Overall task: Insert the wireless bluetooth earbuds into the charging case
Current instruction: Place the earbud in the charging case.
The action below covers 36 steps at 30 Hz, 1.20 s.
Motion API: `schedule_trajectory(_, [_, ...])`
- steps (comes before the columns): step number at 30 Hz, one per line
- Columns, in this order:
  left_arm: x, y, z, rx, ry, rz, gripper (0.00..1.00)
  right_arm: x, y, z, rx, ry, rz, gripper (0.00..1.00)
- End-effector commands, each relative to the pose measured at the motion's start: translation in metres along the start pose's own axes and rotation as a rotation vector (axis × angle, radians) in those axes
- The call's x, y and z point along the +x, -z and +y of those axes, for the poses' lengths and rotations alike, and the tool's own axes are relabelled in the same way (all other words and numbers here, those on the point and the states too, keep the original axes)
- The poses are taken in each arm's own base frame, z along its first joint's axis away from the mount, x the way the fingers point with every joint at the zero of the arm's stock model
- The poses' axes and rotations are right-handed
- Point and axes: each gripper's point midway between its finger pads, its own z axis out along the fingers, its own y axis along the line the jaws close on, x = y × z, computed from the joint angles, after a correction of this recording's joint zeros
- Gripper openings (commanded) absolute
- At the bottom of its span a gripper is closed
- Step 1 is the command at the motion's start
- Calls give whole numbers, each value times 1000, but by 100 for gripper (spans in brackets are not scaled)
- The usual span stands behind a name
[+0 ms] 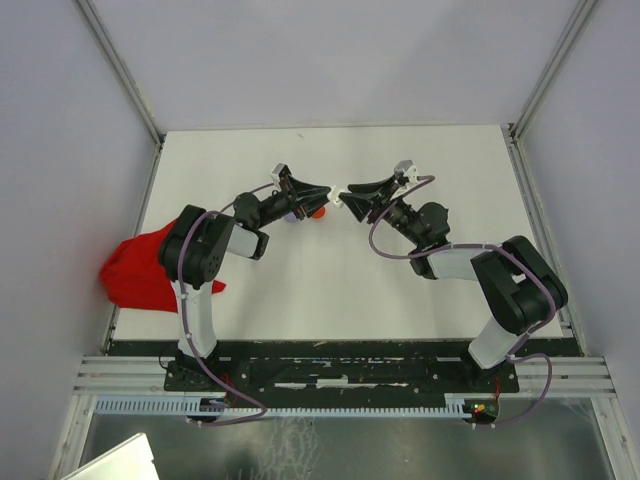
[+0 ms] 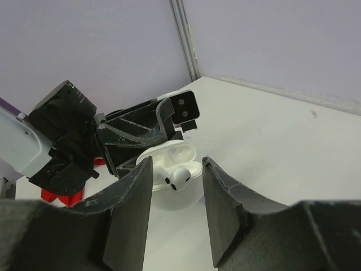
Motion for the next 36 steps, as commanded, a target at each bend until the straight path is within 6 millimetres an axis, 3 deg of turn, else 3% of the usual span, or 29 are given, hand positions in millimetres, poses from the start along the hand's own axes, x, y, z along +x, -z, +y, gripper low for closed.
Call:
schedule_trajectory(1, [16, 2, -30, 121, -116, 52, 3, -59, -11, 14, -33, 54, -159, 50])
schedule_trajectory(4, [13, 3, -25, 116, -113, 39, 3, -79, -12, 11, 2, 65, -198, 53])
schedule_trajectory(7, [9, 4, -22, 115, -104, 19, 3, -88, -9, -7, 143, 39, -149, 55])
schedule_trajectory(11, [5, 5, -16, 101, -105, -10, 3, -80, 15, -46, 478, -11, 111, 57])
schedule_trajectory(15, [0, 4, -11, 81, -115, -36, 3, -67, 48, -65, 679, 28, 367, 65])
schedule_trajectory(21, [-9, 2, -2, 43, -125, -85, 3, -26, 70, -63, 724, 20, 709, 78])
schedule_trajectory(28, [-16, 2, 6, 0, -129, -123, 3, 11, 65, -51, 667, -12, 821, 85])
schedule_trajectory(36, [-19, 2, 19, -56, -129, -143, 3, 38, 51, -40, 634, -10, 905, 94])
